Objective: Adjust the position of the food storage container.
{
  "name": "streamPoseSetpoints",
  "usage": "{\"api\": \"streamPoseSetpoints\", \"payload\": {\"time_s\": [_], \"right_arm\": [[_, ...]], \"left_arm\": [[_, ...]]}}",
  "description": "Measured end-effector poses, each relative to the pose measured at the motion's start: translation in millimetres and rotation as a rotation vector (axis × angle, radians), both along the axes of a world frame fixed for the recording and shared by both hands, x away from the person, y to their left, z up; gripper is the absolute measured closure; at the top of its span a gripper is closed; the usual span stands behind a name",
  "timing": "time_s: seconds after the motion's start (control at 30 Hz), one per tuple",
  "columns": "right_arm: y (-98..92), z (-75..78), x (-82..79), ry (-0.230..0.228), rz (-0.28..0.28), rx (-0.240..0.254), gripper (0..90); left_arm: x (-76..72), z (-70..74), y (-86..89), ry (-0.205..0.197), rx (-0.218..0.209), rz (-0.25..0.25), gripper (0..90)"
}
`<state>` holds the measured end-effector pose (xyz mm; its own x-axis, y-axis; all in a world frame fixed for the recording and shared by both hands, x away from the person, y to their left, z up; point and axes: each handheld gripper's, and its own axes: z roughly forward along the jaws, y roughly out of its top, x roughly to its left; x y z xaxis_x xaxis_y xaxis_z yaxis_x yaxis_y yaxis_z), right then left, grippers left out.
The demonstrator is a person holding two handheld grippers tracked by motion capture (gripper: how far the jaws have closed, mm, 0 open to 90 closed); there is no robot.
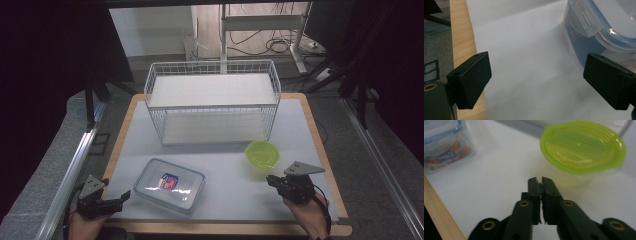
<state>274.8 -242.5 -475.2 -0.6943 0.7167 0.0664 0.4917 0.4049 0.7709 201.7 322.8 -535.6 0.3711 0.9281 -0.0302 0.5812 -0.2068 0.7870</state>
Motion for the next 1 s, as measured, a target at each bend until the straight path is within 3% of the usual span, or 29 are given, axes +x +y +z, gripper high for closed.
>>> {"api": "streamPoseSetpoints", "payload": {"time_s": [0.1, 0.13, 0.2, 0.4, 0.6, 0.87, 0.97, 1.0], "right_arm": [[7.7, 3.3, 7.9, 0.002, 0.018, 0.0, 89.6], [16.5, 7.9, 16.6, -0.017, 0.024, -0.026, 89.7], [19.5, 9.6, 20.8, -0.021, 0.031, -0.033, 89.7], [44.0, 14.4, 61.8, -0.003, 0.033, -0.025, 89.8], [54.9, 12.5, 80.4, 0.005, 0.013, -0.024, 89.8], [74.5, 11.5, 103.6, 0.002, 0.006, -0.061, 89.8], [82.6, 9.6, 109.5, -0.001, 0.014, -0.091, 89.7], [86.4, 6.5, 113.7, 0.003, 0.01, -0.123, 89.7]], "left_arm": [[-0.2, 0.3, -0.3, -0.001, 0.005, 0.001, 8.0], [-0.2, 0.3, -0.4, -0.001, 0.005, 0.002, 8.1], [-0.1, 0.3, -0.7, -0.002, 0.009, 0.001, 8.5], [-0.1, -0.1, -0.3, 0.0, 0.005, -0.003, 9.5], [0.2, -0.6, -1.5, 0.002, 0.014, -0.012, 9.7], [0.6, -1.2, -1.6, 0.003, 0.016, -0.014, 9.7], [0.7, -1.5, -1.9, 0.004, 0.015, -0.016, 9.7], [0.7, -1.5, -2.2, 0.005, 0.018, -0.018, 9.7]]}}
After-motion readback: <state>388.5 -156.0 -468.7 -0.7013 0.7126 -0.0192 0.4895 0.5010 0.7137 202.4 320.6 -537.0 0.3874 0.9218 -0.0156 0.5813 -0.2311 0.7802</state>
